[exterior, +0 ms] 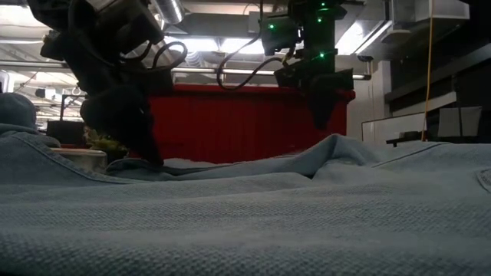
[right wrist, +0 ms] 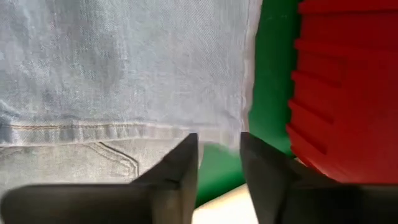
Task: Fold Laundry from Bin
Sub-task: Fold the blue pants
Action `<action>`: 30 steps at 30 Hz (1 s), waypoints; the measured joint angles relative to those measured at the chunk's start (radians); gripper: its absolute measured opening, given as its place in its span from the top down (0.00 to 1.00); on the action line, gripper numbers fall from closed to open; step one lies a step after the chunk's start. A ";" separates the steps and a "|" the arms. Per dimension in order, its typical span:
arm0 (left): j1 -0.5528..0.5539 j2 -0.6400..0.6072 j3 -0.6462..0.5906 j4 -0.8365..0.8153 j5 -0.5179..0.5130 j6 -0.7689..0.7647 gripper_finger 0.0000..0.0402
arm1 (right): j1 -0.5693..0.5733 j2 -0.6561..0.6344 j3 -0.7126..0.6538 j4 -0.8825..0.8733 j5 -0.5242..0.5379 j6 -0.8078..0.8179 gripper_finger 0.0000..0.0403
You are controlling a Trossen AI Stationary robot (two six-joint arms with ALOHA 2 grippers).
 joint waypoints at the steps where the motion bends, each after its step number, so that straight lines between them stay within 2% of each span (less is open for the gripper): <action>1: 0.000 0.000 0.000 -0.009 0.000 0.000 0.90 | 0.000 0.000 0.000 0.000 0.001 0.000 0.64; 4: 0.000 0.000 0.000 -0.029 0.000 -0.005 0.90 | 0.000 0.000 0.000 0.000 0.000 0.000 0.58; 6: 0.000 0.000 0.000 -0.038 0.000 -0.005 0.90 | 0.000 0.000 0.000 -0.001 -0.042 0.000 0.56; 11: 0.000 0.000 0.000 -0.037 0.037 -0.006 0.90 | 0.004 0.000 0.000 0.008 -0.332 0.003 0.55; 13: 0.000 0.000 0.000 -0.040 0.060 -0.006 0.90 | 0.024 0.000 0.000 0.036 -0.363 0.002 0.55; 18: -0.001 -0.006 0.000 -0.048 0.096 -0.031 0.90 | 0.122 0.000 -0.015 0.172 -0.189 0.000 0.55; 24: -0.001 -0.103 0.002 -0.021 0.104 -0.033 0.90 | 0.229 0.000 -0.090 0.281 -0.073 0.011 0.55; 27: -0.002 -0.166 0.002 -0.027 0.064 -0.033 0.90 | 0.252 0.000 -0.150 0.307 -0.041 0.052 0.55; 30: 0.002 -0.196 0.002 -0.037 -0.027 -0.034 0.90 | 0.256 0.000 -0.206 0.340 -0.019 0.092 0.55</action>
